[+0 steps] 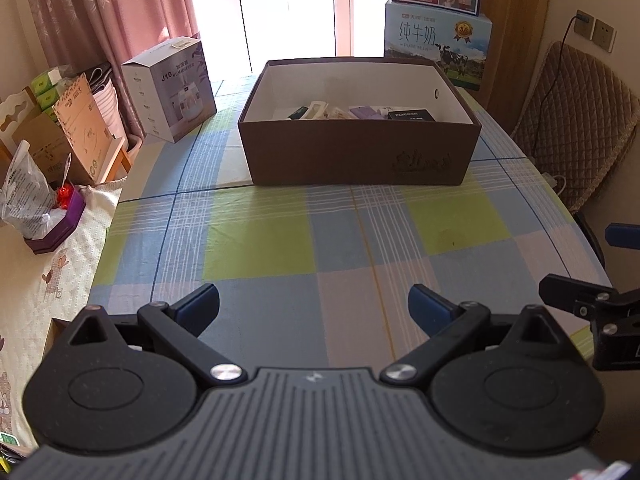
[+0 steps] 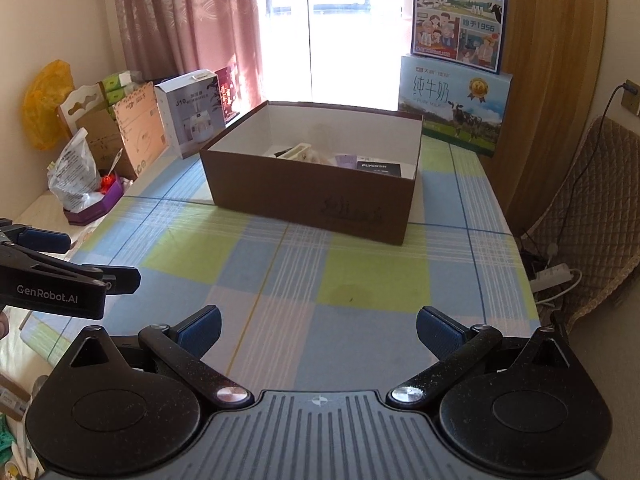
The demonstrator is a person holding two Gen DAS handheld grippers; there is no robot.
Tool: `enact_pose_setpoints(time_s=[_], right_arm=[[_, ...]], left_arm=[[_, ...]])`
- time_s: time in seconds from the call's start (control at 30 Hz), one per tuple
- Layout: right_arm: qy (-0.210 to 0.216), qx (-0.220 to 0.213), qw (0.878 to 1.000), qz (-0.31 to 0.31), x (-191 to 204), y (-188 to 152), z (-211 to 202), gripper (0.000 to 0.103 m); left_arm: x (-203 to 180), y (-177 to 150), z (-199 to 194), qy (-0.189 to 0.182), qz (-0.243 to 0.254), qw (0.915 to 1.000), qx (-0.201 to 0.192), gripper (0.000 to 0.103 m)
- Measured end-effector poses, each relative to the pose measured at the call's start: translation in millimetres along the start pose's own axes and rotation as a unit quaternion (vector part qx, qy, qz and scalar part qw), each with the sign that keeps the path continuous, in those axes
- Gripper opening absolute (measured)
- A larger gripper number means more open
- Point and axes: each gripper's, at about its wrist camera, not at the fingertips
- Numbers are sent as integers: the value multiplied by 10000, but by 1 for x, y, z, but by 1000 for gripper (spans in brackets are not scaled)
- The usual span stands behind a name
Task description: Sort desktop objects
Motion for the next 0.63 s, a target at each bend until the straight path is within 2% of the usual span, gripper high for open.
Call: enact_pose_setpoints(time_s=[0.63], right_arm=[[11, 62, 10000, 43, -2, 1, 9, 101]], left_arm=[[-10, 4, 16, -80, 132, 9999, 69, 100]])
Point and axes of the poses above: each gripper's, at about its wrist camera, not at the fingertips, and z roughly the way its jaws point, x to its left, y to its top, and after that the axes turned 10 degrees about -y, right-handed
